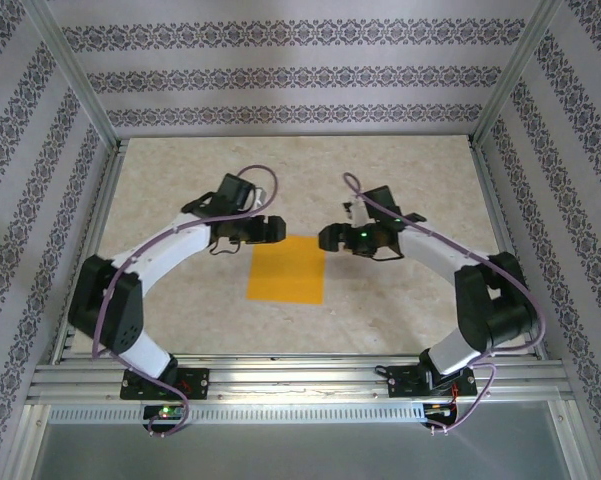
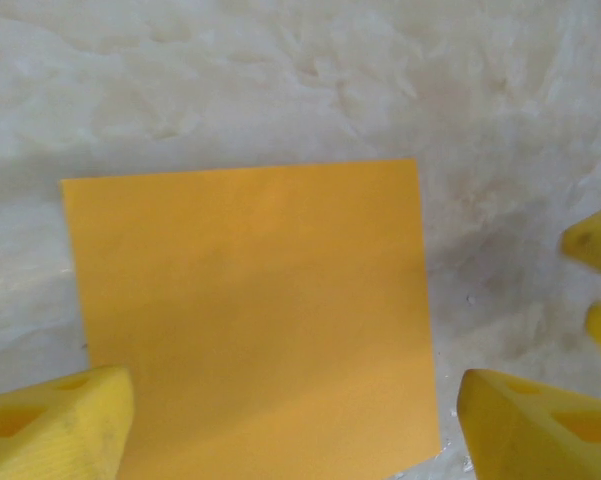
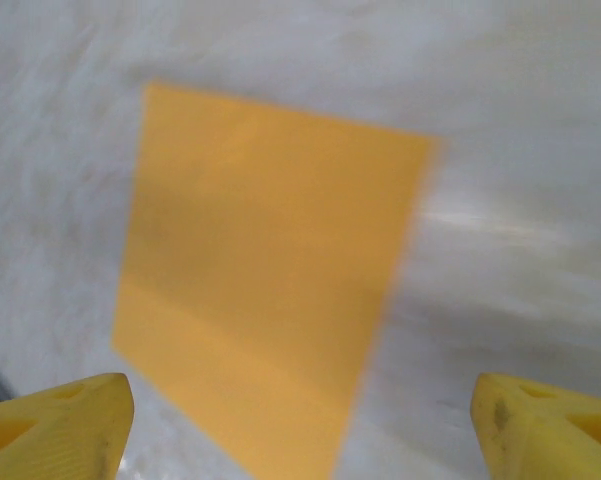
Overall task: Fold a paper plane with a square sheet of paper (pick it up from the middle)
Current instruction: Move the square sheet of paper to the center of the table, then first fold the square sheet of paper in half at the center of the table.
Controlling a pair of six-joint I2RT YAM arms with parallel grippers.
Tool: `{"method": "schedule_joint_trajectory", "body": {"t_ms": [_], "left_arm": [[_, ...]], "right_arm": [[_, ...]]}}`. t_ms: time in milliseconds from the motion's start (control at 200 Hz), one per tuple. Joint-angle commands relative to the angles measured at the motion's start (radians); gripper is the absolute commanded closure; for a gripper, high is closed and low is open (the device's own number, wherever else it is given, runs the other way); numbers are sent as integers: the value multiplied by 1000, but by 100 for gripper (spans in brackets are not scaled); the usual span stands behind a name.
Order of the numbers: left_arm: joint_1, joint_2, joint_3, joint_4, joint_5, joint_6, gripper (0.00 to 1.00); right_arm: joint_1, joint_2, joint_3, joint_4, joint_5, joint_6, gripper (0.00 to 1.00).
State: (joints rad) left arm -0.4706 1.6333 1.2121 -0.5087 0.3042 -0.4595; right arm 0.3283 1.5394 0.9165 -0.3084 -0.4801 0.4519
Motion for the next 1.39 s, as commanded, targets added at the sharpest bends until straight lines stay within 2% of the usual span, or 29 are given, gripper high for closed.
{"method": "schedule_joint_trajectory", "body": {"t_ms": [0,160,260,405,714,1204,1389], "left_arm": [[-78,97,106,-180,-133,-46,22],[-172,260,251,-290,-229,-99,25],[-185,311,280,-312,-241,-129,30],[-197,327,271,-309,-267,-165,31],[-197,364,272,-316,-246,-204,32],[-218,425,308,-332,-188,-216,28],[-221,437,321,-348,-207,-216,27]], "right_arm": [[-24,-76,-49,-39,136,62,11],[-24,-163,-76,-55,135,67,10],[-24,-215,-100,-60,167,119,7],[-23,-270,-130,-54,163,163,2],[-16,-258,-153,-47,73,171,2],[-4,-260,-166,-46,70,163,2],[-1,-252,-166,-46,54,161,2]]}}
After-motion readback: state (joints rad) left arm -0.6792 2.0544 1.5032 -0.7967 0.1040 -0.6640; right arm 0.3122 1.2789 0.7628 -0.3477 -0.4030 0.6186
